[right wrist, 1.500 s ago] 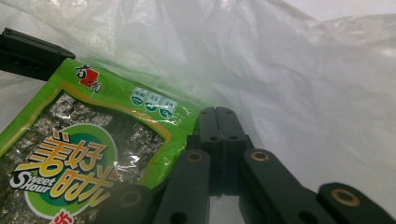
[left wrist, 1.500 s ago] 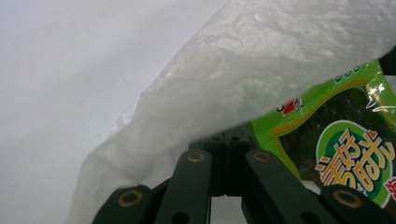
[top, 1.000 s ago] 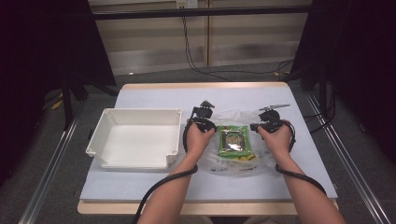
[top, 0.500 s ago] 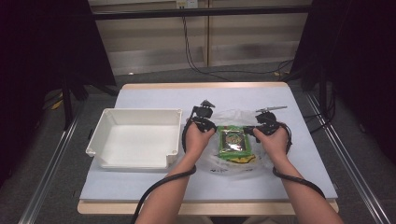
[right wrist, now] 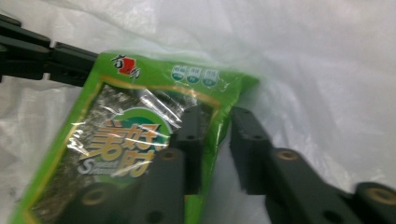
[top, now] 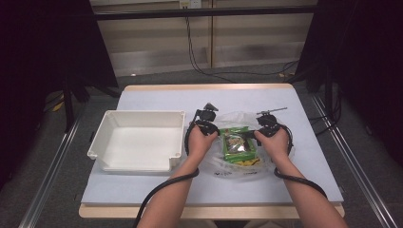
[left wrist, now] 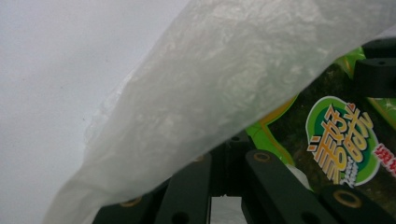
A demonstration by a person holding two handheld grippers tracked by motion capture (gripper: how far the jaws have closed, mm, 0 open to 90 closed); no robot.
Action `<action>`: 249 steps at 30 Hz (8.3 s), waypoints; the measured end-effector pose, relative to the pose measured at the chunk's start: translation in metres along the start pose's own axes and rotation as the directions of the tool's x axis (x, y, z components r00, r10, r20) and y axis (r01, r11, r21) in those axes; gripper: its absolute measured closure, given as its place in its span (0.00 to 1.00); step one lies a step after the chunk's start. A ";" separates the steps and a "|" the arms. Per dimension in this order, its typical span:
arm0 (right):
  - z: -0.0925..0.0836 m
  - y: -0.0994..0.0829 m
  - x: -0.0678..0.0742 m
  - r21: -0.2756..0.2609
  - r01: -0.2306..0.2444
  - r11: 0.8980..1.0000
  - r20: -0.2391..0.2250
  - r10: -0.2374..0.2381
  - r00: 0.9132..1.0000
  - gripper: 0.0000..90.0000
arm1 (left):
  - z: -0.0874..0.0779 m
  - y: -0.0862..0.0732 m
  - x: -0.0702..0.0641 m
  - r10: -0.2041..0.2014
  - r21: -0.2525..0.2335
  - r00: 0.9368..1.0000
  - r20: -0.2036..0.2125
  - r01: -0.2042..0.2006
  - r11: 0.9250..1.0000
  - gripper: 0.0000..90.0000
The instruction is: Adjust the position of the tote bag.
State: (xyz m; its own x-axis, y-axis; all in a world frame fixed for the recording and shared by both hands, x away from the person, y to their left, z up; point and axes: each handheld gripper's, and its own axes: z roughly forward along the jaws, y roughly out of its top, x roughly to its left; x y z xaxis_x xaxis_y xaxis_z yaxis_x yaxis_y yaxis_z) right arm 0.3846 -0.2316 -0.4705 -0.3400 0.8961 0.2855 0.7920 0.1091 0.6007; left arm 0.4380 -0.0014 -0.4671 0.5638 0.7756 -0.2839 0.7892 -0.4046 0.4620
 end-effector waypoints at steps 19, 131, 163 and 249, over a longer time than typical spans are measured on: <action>-0.034 -0.001 0.010 -0.158 0.031 0.987 -0.035 -0.037 0.999 1.00 | -0.024 0.007 0.003 -0.038 -0.047 0.998 0.046 0.040 0.998 1.00; -0.055 -0.014 0.016 -0.204 0.224 0.953 -0.090 -0.246 0.965 0.74 | -0.090 0.050 -0.032 0.196 0.194 0.939 0.283 -0.256 0.947 0.85; -0.052 -0.048 0.030 -0.139 0.335 0.932 -0.111 -0.351 0.930 0.33 | -0.131 0.066 -0.040 0.266 0.188 0.936 0.231 -0.311 0.932 0.84; -0.053 -0.058 0.036 -0.101 0.322 0.941 -0.129 -0.333 0.934 0.10 | -0.231 0.090 -0.017 0.403 0.161 0.895 0.191 -0.434 0.887 0.84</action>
State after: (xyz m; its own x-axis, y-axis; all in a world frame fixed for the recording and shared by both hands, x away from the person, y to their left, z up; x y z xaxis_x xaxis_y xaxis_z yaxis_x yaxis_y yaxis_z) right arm 0.2999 -0.2284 -0.4556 -0.6467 0.7451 0.1630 0.5850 0.3474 0.7329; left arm 0.4428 0.0612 -0.2266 0.8692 0.4384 -0.2286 0.4944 -0.7731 0.3974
